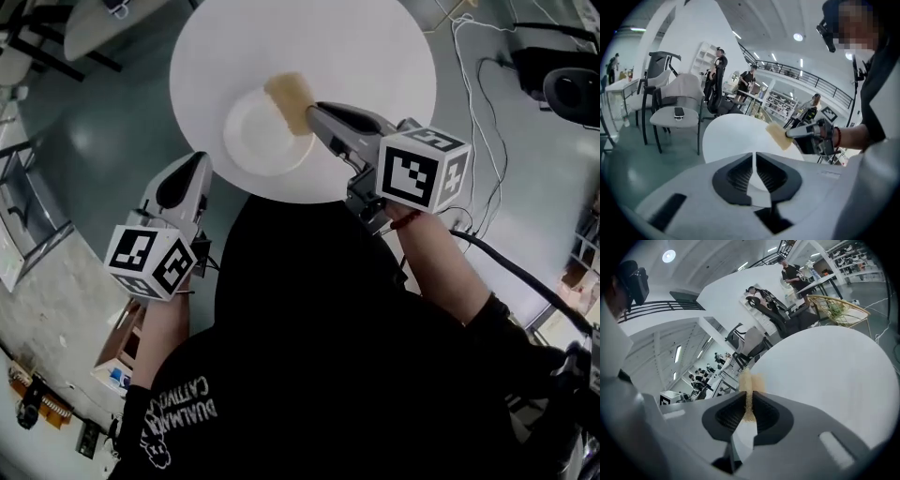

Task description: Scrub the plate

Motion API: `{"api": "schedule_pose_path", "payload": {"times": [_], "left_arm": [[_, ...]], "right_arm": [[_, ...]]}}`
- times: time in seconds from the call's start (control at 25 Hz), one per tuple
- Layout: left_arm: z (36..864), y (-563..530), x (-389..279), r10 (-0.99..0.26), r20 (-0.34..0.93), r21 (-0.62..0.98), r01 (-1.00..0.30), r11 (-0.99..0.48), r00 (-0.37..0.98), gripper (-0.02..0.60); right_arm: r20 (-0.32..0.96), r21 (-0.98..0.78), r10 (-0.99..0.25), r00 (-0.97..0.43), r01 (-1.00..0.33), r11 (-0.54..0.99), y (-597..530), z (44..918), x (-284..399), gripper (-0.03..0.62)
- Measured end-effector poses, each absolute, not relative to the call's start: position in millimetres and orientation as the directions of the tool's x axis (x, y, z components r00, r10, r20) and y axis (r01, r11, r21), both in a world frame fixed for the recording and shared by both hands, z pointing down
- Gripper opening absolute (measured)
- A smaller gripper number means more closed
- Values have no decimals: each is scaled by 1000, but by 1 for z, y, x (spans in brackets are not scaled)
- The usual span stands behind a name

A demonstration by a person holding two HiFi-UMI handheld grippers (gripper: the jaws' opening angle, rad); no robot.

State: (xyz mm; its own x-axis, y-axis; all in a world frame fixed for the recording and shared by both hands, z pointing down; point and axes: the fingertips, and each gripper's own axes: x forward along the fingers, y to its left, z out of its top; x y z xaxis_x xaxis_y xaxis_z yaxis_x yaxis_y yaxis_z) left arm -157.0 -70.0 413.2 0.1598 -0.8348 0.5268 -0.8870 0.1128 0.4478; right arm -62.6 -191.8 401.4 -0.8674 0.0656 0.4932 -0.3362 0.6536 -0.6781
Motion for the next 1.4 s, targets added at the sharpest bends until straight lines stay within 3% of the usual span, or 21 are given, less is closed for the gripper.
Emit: {"api": "schedule_pose_path", "payload": {"times": [0.08,0.12,0.32,0.56,0.76,1.08,1.4], "left_arm": [[431,-75,-153,-800,576,438,-889,129,167,108],[438,-76,-151,-787,595,441,-885,150,163,123],[460,-83,-147,-736,666,438,-862,254,122,153],[494,-102,-145,-629,761,398,-879,264,155,181],[508,-111,-149,-595,792,364,-889,277,139,179],[510,-109,-144,-541,832,325,-900,292,125,97],[505,-111,-141,-582,804,362,-878,313,124,52]], "right_arm": [[495,-673,89,-864,-316,669,-197,412,-67,43],[496,-675,104,-862,-308,670,-198,418,-67,43],[492,-702,162,-855,-280,654,-199,438,-73,43],[482,-705,201,-853,-241,667,-210,450,-95,43],[469,-722,230,-853,-220,655,-213,454,-106,43],[459,-733,257,-850,-200,650,-208,458,-108,43],[442,-743,274,-854,-178,645,-196,454,-115,43]]}}
